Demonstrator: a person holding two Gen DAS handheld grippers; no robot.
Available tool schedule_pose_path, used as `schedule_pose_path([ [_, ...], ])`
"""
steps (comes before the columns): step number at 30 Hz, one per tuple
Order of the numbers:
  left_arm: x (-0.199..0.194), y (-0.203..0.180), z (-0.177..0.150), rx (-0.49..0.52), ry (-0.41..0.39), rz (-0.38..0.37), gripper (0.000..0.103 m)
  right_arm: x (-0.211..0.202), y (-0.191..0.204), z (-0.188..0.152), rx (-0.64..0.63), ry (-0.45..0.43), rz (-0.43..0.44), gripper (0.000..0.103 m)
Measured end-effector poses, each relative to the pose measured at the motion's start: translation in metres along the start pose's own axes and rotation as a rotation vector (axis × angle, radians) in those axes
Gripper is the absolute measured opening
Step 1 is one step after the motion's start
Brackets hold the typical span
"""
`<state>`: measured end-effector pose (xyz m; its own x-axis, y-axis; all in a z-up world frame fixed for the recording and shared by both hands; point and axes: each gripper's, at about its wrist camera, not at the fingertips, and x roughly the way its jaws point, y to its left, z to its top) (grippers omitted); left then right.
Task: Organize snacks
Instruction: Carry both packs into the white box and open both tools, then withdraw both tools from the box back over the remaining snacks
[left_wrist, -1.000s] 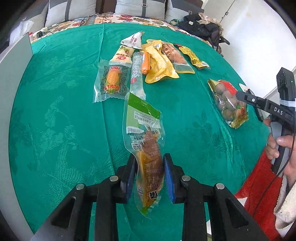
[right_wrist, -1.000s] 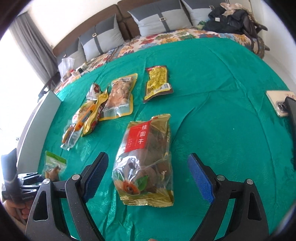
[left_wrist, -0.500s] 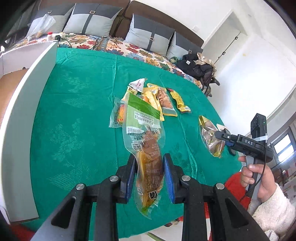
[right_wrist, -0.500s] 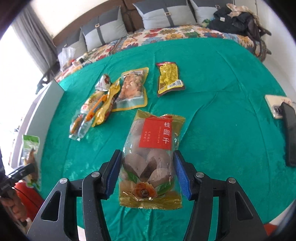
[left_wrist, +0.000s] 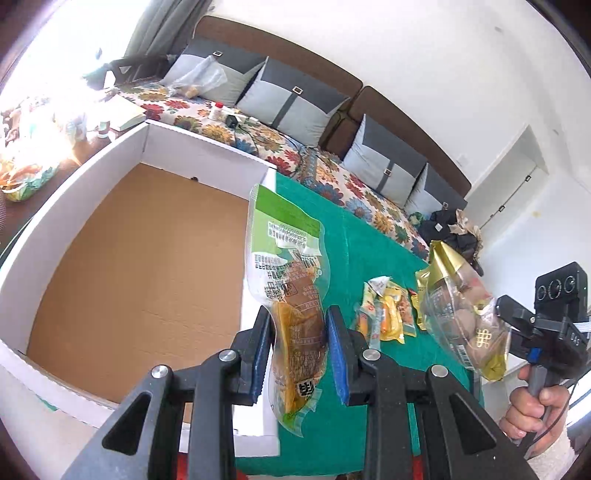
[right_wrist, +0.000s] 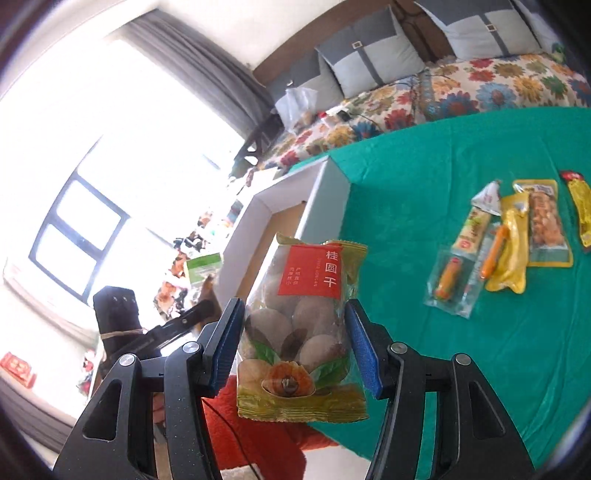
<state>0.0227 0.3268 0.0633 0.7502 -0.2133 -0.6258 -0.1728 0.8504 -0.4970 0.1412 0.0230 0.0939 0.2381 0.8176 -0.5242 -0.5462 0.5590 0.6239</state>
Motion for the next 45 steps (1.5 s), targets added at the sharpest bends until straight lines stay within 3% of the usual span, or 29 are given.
schedule_pose_path([
  [4,-0.001,0.045,0.012,-0.028,0.014,0.179,0.031,0.071,0.067,0.020,-0.104,0.020,0.020,0.062],
  [6,0.005,0.063,0.009,-0.050,0.031,0.271,0.063,0.100,0.079,0.024,-0.096,0.023,0.019,0.069],
  [8,0.003,0.074,0.005,-0.067,0.013,0.334,0.077,0.112,0.076,0.022,-0.091,0.034,-0.038,0.070],
  [9,0.000,0.076,0.001,-0.070,-0.001,0.352,0.078,0.112,0.069,0.019,-0.082,0.032,-0.056,0.070],
  [12,-0.004,0.069,-0.007,-0.045,-0.046,0.402,0.078,0.091,0.024,0.001,-0.086,0.036,-0.110,0.075],
  [14,-0.003,0.053,-0.009,-0.012,-0.101,0.422,0.078,0.072,-0.011,-0.018,-0.147,0.045,-0.226,0.075],
  [18,0.014,0.007,-0.006,0.068,-0.153,0.287,0.078,0.028,-0.100,-0.067,-0.279,0.060,-0.539,0.075],
  [22,0.064,-0.035,-0.004,0.171,-0.115,0.276,0.079,-0.036,-0.192,-0.104,-0.195,0.056,-0.775,0.075],
  [26,0.125,-0.054,-0.012,0.257,-0.002,0.408,0.079,-0.104,-0.244,-0.126,-0.106,-0.067,-0.918,0.075],
  [29,0.146,-0.056,-0.024,0.252,0.060,0.426,0.079,-0.137,-0.262,-0.128,-0.007,-0.118,-0.918,0.075],
  [33,0.142,-0.060,-0.036,0.256,0.062,0.466,0.079,-0.157,-0.263,-0.115,0.043,-0.211,-0.909,0.075],
  [37,0.139,-0.057,-0.048,0.212,0.090,0.476,0.079,-0.145,-0.270,-0.110,0.012,-0.179,-0.922,0.075],
  [43,0.150,-0.072,-0.059,0.284,0.120,0.507,0.079,-0.136,-0.285,-0.114,0.044,-0.116,-0.917,0.075],
  [45,0.141,-0.084,-0.059,0.314,0.051,0.559,0.079,-0.137,-0.289,-0.115,0.061,-0.104,-0.922,0.075],
])
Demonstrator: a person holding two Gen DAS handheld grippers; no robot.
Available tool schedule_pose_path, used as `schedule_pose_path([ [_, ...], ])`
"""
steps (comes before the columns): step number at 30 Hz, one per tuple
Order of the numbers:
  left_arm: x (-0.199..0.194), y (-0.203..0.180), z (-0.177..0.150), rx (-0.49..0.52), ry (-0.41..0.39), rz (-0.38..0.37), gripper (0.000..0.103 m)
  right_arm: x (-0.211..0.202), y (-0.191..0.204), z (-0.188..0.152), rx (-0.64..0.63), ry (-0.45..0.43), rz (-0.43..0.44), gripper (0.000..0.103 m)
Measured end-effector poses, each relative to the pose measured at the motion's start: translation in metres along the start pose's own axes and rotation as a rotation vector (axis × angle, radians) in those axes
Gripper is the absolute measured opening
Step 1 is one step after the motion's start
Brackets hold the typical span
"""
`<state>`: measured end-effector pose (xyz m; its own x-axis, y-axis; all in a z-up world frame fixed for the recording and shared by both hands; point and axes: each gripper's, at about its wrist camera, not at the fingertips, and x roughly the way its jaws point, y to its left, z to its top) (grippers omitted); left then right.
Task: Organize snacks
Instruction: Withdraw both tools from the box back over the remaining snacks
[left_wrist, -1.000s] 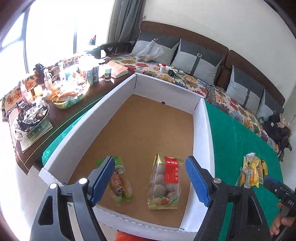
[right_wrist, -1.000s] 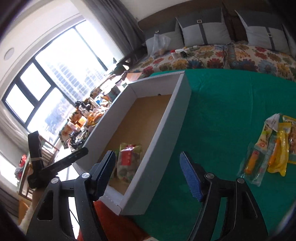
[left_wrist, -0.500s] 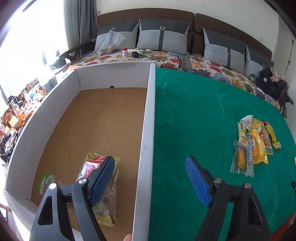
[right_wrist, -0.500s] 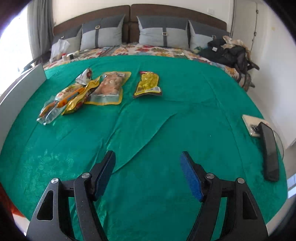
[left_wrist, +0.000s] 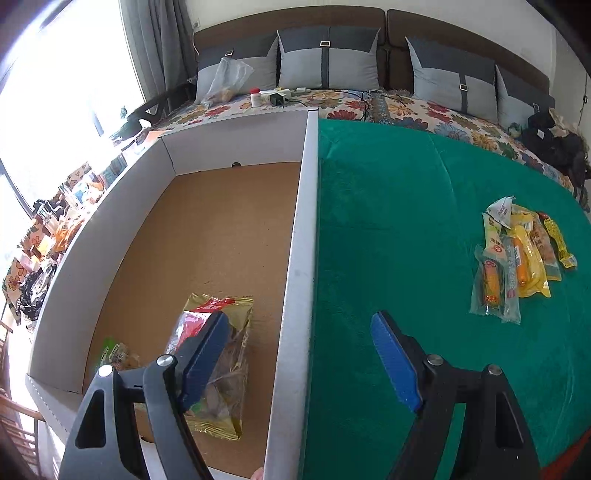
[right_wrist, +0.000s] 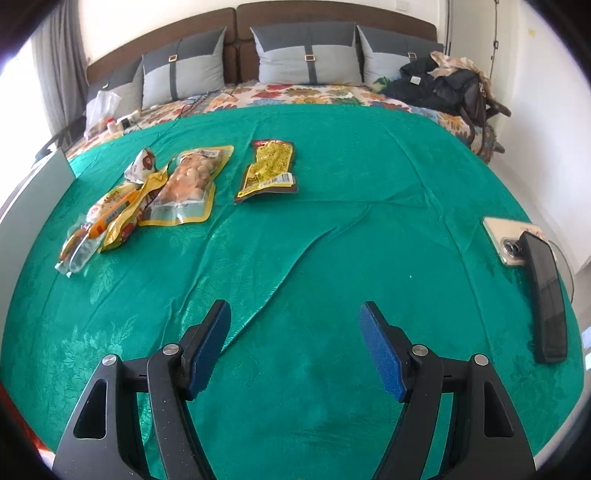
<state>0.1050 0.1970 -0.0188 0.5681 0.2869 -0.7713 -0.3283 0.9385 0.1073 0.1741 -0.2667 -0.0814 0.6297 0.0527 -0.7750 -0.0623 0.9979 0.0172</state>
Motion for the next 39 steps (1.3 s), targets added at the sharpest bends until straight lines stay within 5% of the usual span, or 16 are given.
schedule_pose_path([
  [4,-0.057,-0.013,-0.003,0.003,-0.240,0.099,0.082,0.000,-0.009,-0.001,0.027,0.006,-0.013,0.075],
  [9,-0.103,-0.046,-0.007,0.011,-0.362,-0.047,0.103,0.003,-0.010,-0.003,0.020,0.028,-0.021,0.075],
  [13,-0.090,-0.093,-0.017,0.071,-0.254,-0.222,0.103,0.002,-0.004,-0.004,-0.009,0.029,-0.021,0.075],
  [17,-0.061,-0.131,-0.041,0.116,-0.145,-0.296,0.103,0.002,-0.002,-0.006,-0.025,0.034,-0.030,0.075],
  [25,0.008,-0.153,-0.069,0.096,0.028,-0.289,0.103,0.011,0.001,-0.009,-0.040,0.072,-0.034,0.075],
  [32,0.051,-0.144,-0.074,0.058,0.092,-0.245,0.103,0.017,0.004,-0.012,-0.052,0.098,-0.033,0.075],
  [39,0.055,-0.137,-0.079,0.077,0.069,-0.258,0.102,0.020,-0.001,-0.015,-0.011,0.113,-0.020,0.081],
])
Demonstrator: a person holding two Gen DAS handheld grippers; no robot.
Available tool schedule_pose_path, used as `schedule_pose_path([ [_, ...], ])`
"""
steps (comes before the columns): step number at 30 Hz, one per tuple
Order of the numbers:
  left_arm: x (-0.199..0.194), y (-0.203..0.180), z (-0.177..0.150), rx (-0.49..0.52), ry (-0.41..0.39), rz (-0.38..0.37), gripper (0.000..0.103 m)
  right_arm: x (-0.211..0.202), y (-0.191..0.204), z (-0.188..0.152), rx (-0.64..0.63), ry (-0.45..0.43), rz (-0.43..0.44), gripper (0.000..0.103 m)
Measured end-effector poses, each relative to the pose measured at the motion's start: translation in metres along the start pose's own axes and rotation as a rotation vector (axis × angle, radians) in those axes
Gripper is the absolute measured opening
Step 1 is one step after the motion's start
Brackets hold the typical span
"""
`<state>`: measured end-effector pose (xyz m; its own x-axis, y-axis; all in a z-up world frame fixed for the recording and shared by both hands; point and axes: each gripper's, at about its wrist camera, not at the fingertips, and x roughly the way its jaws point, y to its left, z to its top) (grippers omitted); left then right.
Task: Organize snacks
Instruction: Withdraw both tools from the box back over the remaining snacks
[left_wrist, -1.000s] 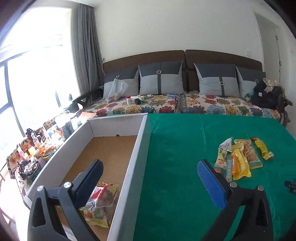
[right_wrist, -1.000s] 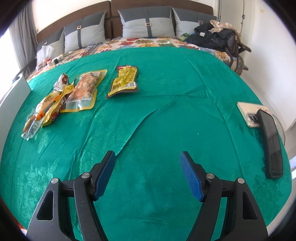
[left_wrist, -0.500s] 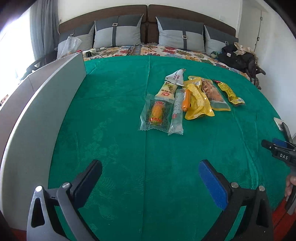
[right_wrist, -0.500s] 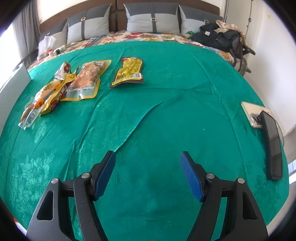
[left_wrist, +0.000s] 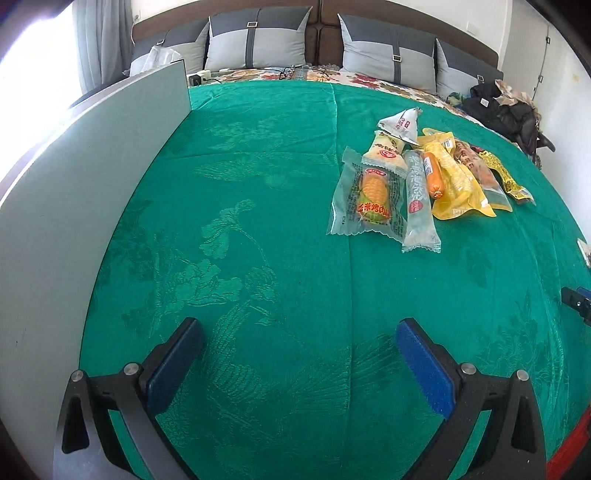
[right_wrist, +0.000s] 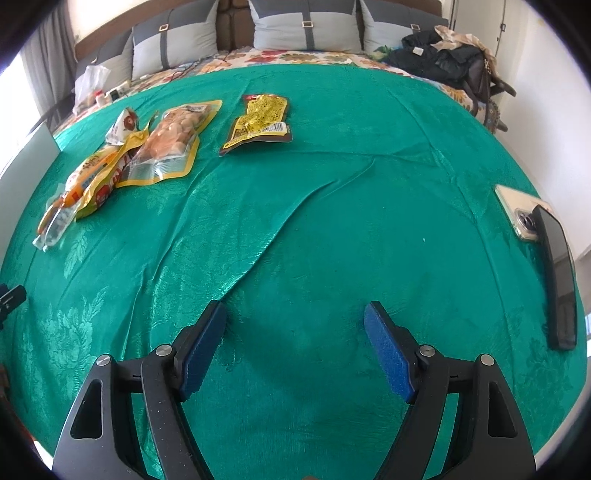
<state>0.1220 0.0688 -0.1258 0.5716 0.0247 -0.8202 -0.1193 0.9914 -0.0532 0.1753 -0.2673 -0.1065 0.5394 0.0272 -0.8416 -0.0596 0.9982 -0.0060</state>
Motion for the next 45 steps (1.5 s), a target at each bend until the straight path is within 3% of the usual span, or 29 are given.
schedule_pose_path([
  [5,0.0007,-0.0065,0.0016,0.064,-0.011,0.011,0.103,0.0007,0.0029,-0.0019,0.013,-0.016,-0.007,0.086],
  [14,-0.0033,-0.0099,0.0004,0.066,-0.051,0.009,0.103,0.0024,0.0051,-0.0007,0.022,-0.026,-0.010,0.090],
  [29,-0.0034,-0.0094,0.0004,0.066,-0.051,0.008,0.103,0.0042,0.0024,0.0054,0.032,0.008,-0.002,0.091],
  [45,-0.0033,-0.0102,-0.0008,0.071,-0.047,0.001,0.103,0.0046,0.0047,0.0008,0.025,-0.054,-0.009,0.092],
])
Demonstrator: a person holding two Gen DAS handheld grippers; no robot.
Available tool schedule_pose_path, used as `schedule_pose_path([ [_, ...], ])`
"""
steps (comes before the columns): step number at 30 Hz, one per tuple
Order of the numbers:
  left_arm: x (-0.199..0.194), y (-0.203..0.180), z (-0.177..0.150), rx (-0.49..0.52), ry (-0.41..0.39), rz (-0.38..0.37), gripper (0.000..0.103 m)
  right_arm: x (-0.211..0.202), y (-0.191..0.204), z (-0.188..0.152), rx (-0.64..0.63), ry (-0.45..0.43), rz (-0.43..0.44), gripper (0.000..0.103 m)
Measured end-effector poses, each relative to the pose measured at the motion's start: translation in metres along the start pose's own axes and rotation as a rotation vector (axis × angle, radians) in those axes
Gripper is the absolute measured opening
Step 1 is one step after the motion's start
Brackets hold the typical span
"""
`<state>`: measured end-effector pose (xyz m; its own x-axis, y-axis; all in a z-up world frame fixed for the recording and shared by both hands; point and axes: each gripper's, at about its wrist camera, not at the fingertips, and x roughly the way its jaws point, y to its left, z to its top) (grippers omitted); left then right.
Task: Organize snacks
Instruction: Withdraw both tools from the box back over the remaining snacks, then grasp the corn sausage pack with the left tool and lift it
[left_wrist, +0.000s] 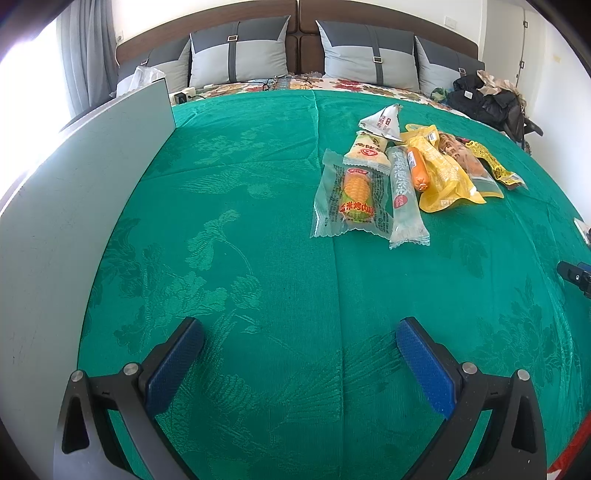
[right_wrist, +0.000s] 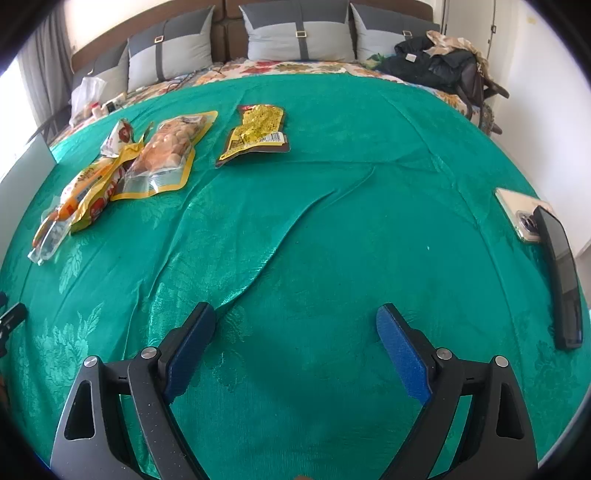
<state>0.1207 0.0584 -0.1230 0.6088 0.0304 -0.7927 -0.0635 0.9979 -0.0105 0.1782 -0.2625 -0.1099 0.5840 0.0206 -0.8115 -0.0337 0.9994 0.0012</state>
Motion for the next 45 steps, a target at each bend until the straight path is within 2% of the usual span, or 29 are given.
schedule_pose_path([
  [4,0.000,0.001,0.001,0.009,0.012,-0.012,0.103,0.000,0.000,-0.001,0.000,-0.012,0.001,0.093],
  [7,0.001,0.003,0.007,0.019,0.066,-0.035,0.103,0.000,0.000,-0.001,0.001,-0.019,0.000,0.093],
  [10,-0.003,0.013,0.023,-0.074,0.094,-0.130,0.100,0.000,0.000,-0.001,0.001,-0.021,0.000,0.093],
  [12,-0.006,0.012,0.040,-0.086,0.085,-0.178,0.100,0.000,0.000,-0.001,0.002,-0.022,0.000,0.093],
  [14,-0.002,-0.001,0.062,-0.012,0.122,-0.213,0.100,0.000,-0.001,-0.001,0.003,-0.022,-0.001,0.093],
  [16,0.010,-0.021,0.082,0.110,0.186,-0.221,0.100,0.000,-0.001,-0.001,0.003,-0.021,-0.001,0.093],
  [19,0.032,-0.041,0.105,0.231,0.225,-0.171,0.100,0.000,-0.001,-0.001,0.003,-0.021,-0.001,0.093],
  [21,0.047,-0.038,0.118,0.184,0.248,-0.156,0.092,0.000,-0.001,-0.001,0.002,-0.021,-0.001,0.093],
  [23,0.059,-0.022,0.127,0.028,0.270,-0.214,0.087,0.000,-0.001,-0.001,0.002,-0.022,-0.001,0.093],
  [25,0.064,-0.004,0.126,-0.119,0.266,-0.269,0.085,0.000,-0.001,-0.001,0.002,-0.021,0.000,0.093],
  [26,0.066,0.001,0.124,-0.147,0.267,-0.271,0.081,0.000,-0.001,-0.001,0.002,-0.021,0.000,0.093],
  [27,0.066,0.001,0.121,-0.134,0.267,-0.260,0.076,0.000,-0.001,-0.001,0.003,-0.021,0.000,0.093],
  [29,0.064,-0.007,0.117,-0.030,0.256,-0.200,0.074,0.000,-0.001,-0.001,0.003,-0.021,-0.001,0.093],
  [31,0.064,-0.020,0.113,0.079,0.250,-0.140,0.074,0.001,-0.001,-0.001,0.004,-0.019,-0.001,0.093],
  [33,0.066,-0.034,0.112,0.172,0.248,-0.080,0.078,0.001,-0.001,-0.001,0.006,-0.017,-0.001,0.093],
  [35,0.068,-0.039,0.114,0.188,0.239,-0.082,0.078,0.001,0.000,-0.001,0.006,-0.017,-0.001,0.093],
  [37,0.067,-0.038,0.117,0.152,0.233,-0.097,0.066,0.002,-0.001,-0.001,0.005,-0.017,-0.001,0.093],
  [38,0.064,-0.037,0.118,0.150,0.220,-0.093,0.049,0.002,-0.001,-0.001,0.005,-0.017,-0.001,0.093],
  [39,0.063,-0.036,0.116,0.146,0.226,-0.095,0.046,0.001,-0.001,-0.001,0.005,-0.017,-0.001,0.093],
  [45,0.031,-0.023,0.079,0.157,0.254,-0.143,0.044,0.002,0.000,-0.001,0.006,-0.016,-0.001,0.093],
])
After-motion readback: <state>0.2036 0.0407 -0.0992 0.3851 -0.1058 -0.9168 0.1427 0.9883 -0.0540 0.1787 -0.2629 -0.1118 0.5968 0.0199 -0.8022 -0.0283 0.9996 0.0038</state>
